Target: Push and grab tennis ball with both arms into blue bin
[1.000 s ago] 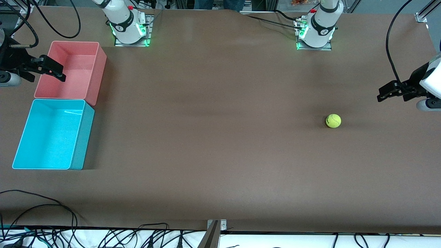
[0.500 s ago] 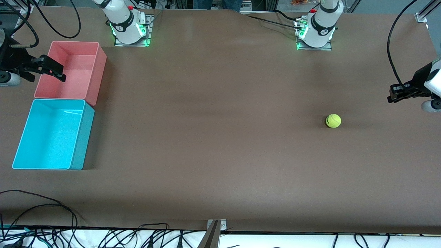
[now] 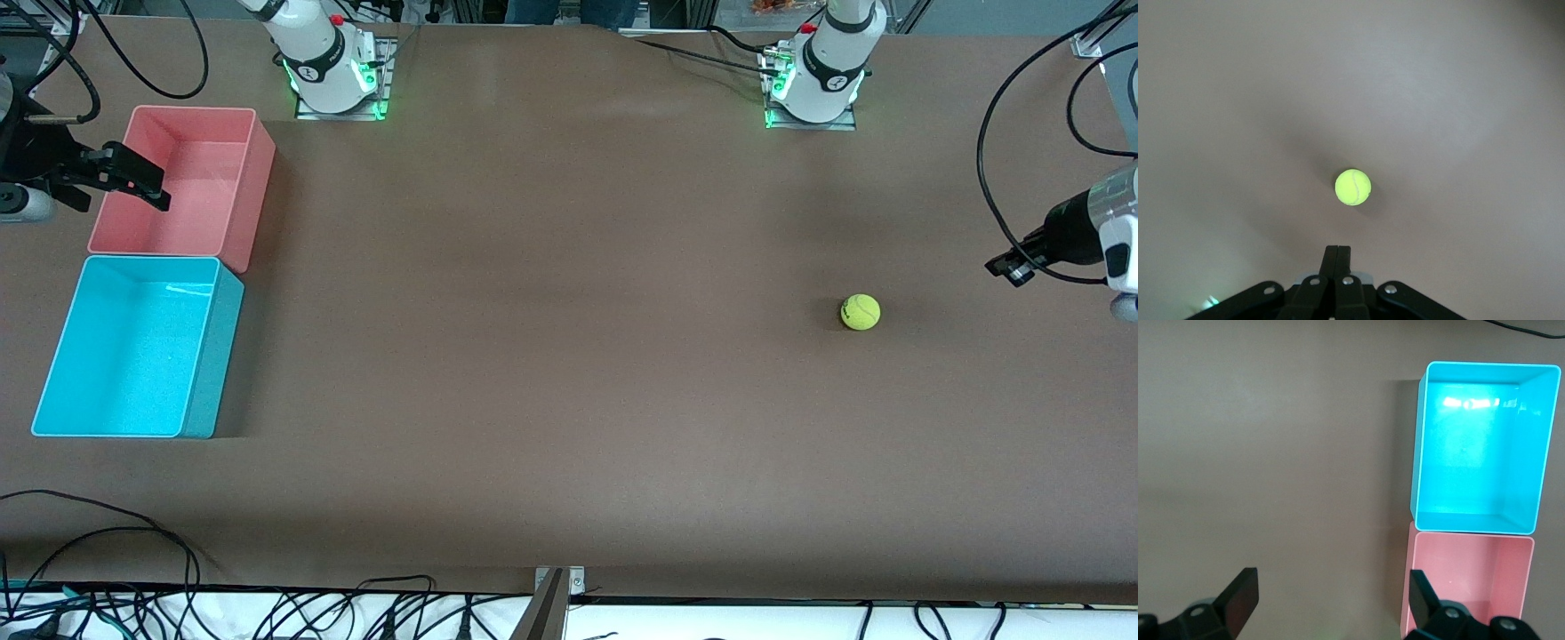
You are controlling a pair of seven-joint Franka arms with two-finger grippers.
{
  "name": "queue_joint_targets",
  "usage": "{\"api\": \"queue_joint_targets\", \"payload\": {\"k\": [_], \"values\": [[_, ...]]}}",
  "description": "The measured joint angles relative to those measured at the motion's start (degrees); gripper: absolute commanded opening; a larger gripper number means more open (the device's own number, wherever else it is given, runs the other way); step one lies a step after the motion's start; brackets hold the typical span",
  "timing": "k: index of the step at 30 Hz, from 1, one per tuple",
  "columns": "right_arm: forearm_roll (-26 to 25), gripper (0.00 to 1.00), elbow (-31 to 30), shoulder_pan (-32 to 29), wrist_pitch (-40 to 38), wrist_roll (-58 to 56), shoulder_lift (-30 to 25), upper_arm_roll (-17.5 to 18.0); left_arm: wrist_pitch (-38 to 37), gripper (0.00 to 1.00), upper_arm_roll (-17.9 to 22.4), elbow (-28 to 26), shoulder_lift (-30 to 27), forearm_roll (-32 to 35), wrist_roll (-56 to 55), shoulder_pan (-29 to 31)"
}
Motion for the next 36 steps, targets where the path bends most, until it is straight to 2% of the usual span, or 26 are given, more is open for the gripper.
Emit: {"api": "queue_joint_targets", "payload": {"k": [6,12,27,31,36], "values": [[0.0,1.0,0.0,0.0,0.0,0.0,0.0,0.0,2.1,0.0,0.0,-1.9,2.7,0.0,-14.7,0.6],[0.0,1.0,0.0,0.0,0.0,0.0,0.0,0.0,9.9,0.0,0.0,-8.1,4.3,0.0,-25.5,1.6],[0.0,1.0,0.0,0.0,0.0,0.0,0.0,0.0,38.9,0.0,0.1,-31.6,4.7,0.0,-30.8,6.8],[0.0,1.0,0.0,0.0,0.0,0.0,0.0,0.0,44.4,0.0,-0.1,-35.6,5.3,0.0,-31.5,6.8],[0.0,1.0,0.0,0.0,0.0,0.0,0.0,0.0,50.9,0.0,-0.1,-38.0,7.6,0.0,-32.9,6.8]]}}
